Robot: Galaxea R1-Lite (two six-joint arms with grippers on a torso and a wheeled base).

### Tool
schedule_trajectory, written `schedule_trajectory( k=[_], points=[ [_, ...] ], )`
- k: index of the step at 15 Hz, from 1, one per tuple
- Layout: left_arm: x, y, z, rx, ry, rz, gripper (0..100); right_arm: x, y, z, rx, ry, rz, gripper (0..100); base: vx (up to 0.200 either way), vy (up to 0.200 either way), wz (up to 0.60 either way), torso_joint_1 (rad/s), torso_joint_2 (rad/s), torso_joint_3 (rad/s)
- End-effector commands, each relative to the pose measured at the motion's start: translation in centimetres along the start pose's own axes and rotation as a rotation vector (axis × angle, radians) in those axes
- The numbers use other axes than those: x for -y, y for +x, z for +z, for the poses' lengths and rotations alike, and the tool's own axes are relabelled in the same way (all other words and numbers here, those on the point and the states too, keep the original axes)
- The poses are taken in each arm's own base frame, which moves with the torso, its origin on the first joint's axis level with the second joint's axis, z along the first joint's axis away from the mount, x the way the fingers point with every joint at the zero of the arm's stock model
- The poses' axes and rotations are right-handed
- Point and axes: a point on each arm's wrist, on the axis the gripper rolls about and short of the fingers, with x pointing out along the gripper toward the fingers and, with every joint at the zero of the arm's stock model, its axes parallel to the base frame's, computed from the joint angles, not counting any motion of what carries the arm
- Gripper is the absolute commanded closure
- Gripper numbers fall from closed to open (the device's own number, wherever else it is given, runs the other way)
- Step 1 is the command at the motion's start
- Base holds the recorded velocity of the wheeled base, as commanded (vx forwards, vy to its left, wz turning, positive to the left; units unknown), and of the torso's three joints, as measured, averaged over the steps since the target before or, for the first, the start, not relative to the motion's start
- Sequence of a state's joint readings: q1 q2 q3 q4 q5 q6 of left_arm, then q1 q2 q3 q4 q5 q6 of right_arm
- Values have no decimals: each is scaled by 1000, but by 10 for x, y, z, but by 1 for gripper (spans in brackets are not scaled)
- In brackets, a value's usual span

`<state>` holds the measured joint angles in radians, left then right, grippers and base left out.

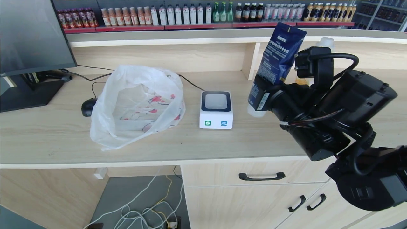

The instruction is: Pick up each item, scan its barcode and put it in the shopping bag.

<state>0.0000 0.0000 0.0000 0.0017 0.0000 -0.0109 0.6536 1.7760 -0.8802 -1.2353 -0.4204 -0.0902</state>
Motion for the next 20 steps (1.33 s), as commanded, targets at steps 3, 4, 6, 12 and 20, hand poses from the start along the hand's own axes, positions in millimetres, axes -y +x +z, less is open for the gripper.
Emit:
schedule_trajectory(
  k=[3,4,6,12,20],
  points=[
    [0,0,0,2,6,0,0,1,0,2,8,0,-4,100,0,200,0,-1,-2,4],
    [0,0,0,2,6,2,0,2,-2,4,8,-10,-8,100,0,200,0,12,7,7],
    [0,0,0,2,6,2,0,3,-2,8,20,-45,-11,100,0,0,0,0,0,0],
    [0,0,0,2,6,0,0,-4,-2,22,72,-152,4,100,0,0,0,0,0,0],
    [0,0,0,2,6,0,0,-8,7,36,13,-408,46,100,0,0,0,0,0,0]
  ],
)
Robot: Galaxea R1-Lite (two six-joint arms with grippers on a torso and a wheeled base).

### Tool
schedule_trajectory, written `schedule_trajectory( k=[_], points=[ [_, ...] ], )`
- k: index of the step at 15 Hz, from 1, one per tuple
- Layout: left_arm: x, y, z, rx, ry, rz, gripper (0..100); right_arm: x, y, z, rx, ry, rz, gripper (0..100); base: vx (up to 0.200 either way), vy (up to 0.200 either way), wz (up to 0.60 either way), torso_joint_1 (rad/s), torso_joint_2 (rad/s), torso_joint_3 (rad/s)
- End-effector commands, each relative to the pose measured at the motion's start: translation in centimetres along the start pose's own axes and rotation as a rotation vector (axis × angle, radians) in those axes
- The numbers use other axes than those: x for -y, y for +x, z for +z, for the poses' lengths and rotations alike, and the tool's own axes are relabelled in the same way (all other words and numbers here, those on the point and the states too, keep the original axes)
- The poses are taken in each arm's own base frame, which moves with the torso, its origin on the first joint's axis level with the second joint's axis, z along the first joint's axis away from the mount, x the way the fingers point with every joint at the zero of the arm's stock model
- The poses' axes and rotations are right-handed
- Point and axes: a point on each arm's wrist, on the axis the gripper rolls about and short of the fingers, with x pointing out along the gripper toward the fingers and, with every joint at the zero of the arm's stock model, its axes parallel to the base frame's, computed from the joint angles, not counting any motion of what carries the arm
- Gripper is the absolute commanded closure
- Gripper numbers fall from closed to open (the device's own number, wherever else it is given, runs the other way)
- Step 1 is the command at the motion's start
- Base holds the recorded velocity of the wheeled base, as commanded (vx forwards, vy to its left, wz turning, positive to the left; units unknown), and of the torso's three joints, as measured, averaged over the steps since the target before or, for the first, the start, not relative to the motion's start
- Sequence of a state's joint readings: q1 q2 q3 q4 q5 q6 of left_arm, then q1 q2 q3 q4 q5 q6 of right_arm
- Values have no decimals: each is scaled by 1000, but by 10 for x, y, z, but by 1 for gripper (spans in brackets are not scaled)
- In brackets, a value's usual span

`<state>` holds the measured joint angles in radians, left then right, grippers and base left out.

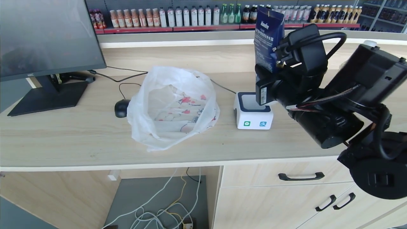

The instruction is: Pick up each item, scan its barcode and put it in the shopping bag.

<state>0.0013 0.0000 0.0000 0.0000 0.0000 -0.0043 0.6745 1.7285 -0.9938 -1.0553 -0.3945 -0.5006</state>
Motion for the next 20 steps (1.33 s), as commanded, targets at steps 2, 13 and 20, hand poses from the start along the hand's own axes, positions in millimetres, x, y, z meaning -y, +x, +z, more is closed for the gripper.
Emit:
schedule_trajectory(
  k=[2,13,20],
  points=[
    [0,0,0,0,0,0,0,5,15,20,-11,-52,37,100,0,0,0,0,0,0],
    [0,0,0,0,0,-1,0,23,38,24,44,-548,328,100,0,0,0,0,0,0],
    [0,0,0,0,0,-1,0,20,32,7,40,-755,469,100,0,0,0,0,0,0]
  ],
)
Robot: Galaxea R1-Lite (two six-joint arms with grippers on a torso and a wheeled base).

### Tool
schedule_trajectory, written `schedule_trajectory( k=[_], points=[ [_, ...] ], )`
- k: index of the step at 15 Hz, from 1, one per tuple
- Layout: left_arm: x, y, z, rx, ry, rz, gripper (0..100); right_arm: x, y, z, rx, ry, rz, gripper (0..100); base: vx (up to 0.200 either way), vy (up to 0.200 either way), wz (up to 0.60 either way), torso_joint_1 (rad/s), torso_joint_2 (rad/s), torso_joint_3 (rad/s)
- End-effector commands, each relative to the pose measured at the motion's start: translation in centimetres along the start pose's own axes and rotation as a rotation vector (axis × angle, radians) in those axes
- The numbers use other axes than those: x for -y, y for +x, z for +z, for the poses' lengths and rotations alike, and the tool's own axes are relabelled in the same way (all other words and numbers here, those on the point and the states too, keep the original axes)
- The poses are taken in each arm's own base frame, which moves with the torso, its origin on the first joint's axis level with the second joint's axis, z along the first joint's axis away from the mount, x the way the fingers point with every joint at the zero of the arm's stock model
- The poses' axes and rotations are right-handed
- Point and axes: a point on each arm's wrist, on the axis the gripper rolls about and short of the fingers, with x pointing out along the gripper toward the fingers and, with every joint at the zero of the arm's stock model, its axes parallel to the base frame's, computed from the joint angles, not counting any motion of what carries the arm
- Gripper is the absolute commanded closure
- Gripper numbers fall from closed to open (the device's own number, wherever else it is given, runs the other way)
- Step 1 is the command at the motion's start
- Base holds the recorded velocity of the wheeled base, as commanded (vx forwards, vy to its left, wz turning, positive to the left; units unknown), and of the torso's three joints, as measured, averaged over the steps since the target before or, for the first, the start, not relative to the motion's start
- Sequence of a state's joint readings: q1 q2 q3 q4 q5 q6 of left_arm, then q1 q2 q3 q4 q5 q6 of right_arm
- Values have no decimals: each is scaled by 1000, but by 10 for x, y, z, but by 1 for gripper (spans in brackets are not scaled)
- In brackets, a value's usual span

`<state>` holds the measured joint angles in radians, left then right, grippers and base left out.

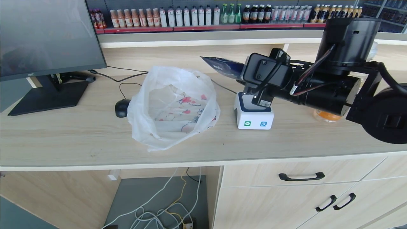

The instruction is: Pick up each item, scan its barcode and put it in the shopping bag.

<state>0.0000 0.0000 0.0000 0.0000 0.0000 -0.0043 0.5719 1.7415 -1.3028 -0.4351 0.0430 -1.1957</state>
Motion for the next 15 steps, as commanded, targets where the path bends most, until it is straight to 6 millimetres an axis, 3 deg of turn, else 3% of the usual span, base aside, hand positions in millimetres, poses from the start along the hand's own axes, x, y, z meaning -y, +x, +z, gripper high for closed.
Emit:
schedule_trajectory(
  k=[1,10,15],
  points=[
    [0,0,0,0,0,0,0,-4,2,-3,-7,-11,11,100,0,0,0,0,0,0],
    [0,0,0,0,0,0,0,-11,3,-10,-15,-187,41,100,0,0,0,0,0,0],
    [0,0,0,0,0,0,0,-33,14,-18,-6,-233,117,100,0,0,0,0,0,0]
  ],
)
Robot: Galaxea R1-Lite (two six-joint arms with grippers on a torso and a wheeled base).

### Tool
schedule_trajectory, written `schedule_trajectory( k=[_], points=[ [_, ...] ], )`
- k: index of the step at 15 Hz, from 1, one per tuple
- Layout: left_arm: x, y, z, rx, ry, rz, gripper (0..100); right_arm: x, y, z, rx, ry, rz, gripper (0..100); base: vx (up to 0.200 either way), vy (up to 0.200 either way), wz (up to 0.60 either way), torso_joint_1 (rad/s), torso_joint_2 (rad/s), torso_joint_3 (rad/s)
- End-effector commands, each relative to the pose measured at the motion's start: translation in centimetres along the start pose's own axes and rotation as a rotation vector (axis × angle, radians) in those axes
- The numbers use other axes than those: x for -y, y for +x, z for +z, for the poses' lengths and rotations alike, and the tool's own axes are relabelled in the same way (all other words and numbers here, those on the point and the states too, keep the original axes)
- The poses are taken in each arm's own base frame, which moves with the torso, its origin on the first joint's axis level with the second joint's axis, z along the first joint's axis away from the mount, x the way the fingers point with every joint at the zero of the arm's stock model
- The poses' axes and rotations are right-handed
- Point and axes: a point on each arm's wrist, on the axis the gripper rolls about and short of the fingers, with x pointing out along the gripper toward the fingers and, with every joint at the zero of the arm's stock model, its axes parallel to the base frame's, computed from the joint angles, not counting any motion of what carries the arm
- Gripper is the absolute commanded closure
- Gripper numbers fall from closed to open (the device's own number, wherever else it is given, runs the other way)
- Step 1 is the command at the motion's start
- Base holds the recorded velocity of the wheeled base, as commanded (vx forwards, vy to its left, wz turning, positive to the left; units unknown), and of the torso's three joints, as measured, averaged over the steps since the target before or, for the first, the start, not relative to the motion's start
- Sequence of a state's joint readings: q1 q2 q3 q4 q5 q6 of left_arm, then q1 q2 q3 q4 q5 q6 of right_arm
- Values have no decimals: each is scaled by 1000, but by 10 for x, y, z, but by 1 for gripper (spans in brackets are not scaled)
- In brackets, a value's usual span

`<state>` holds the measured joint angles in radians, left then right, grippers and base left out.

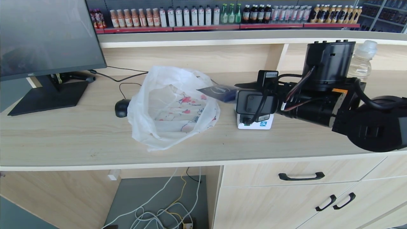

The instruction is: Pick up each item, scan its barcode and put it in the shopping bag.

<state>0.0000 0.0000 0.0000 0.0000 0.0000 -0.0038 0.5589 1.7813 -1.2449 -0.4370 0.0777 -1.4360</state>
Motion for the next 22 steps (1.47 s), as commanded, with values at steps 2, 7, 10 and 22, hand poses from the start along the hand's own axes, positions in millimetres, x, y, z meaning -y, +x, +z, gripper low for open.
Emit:
schedule_trajectory(
  k=[2,7,10,22],
  points=[
    [0,0,0,0,-1,0,0,-10,9,-3,13,-14,31,100,0,0,0,0,0,0],
    [0,0,0,0,-1,0,0,-8,9,-7,3,-20,27,100,0,0,0,0,0,0],
    [0,0,0,0,-1,0,0,-8,8,-13,-6,-20,27,100,0,0,0,0,0,0],
    [0,0,0,0,-1,0,0,-7,7,-14,-4,-15,26,100,0,0,0,0,0,0]
  ],
)
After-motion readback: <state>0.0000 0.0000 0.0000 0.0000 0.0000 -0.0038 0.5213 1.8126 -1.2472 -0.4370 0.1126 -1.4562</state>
